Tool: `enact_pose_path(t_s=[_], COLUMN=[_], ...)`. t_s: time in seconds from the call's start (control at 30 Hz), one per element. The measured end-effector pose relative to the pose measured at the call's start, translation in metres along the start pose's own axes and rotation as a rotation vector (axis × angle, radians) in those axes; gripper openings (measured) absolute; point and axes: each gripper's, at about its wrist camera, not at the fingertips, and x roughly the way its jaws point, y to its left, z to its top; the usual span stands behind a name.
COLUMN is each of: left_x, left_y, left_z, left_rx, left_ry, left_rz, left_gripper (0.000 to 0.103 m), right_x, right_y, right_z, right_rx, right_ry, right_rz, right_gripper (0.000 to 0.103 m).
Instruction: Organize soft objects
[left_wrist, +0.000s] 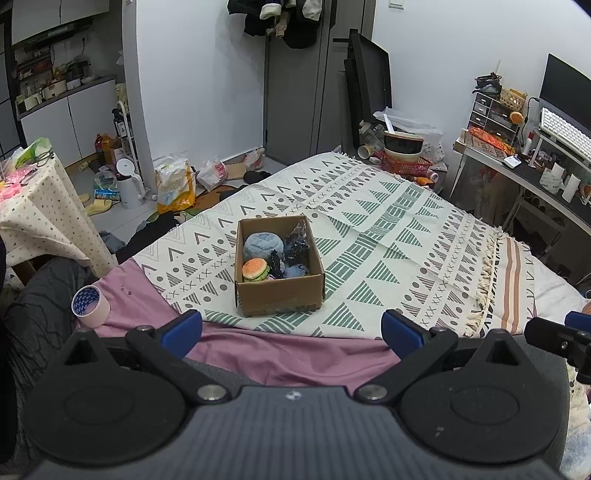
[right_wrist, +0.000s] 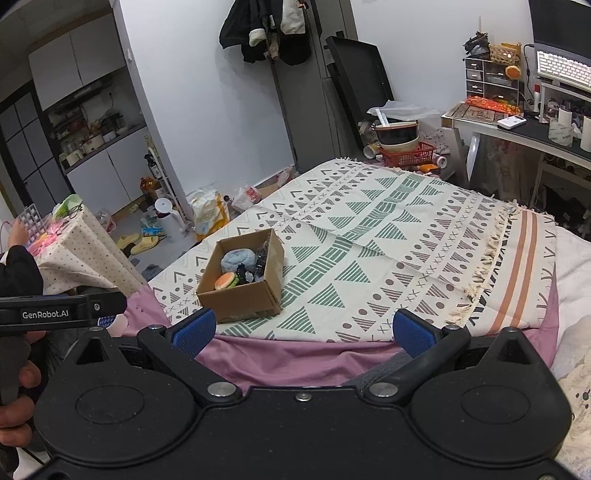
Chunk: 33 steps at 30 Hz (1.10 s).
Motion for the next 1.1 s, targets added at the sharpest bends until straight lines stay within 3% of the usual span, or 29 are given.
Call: enact_pose_path(t_s=[1.1], left_x=[-0.008], left_y=[-0.017], left_z=[0.000], left_rx=[0.024], left_ry=[-0.025], left_rz=[-0.037], left_gripper=[0.102], right_x=[-0.009], right_y=[-0.011], right_z=[-0.005], right_rx=[0.005], right_ry=[-0.037], right_rz=[-0.053], right_gripper=[0.103])
